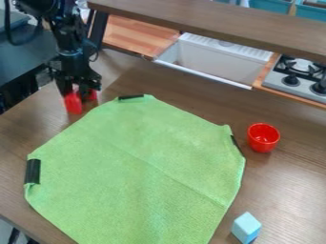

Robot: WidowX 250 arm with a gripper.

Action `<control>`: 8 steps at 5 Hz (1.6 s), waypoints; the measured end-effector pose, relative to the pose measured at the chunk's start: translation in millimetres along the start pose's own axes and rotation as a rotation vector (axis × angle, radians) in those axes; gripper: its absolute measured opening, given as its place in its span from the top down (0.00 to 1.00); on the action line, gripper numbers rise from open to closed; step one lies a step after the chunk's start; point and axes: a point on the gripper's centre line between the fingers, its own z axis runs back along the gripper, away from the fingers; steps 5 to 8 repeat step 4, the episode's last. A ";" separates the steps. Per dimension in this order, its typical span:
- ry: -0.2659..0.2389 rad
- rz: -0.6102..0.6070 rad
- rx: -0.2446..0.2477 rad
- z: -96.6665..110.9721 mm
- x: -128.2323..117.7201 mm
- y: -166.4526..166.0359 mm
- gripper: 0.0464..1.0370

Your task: Remove the red figure from the left edge of the cloth

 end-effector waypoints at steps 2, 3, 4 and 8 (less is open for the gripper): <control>-0.091 0.036 -0.074 38.4 8.5 2.0 0.04; -0.140 0.064 -0.128 63.8 6.3 5.0 0.04; -0.186 0.075 -0.182 107.8 0.5 10.9 0.04; -0.186 0.075 -0.182 107.8 0.5 10.9 0.04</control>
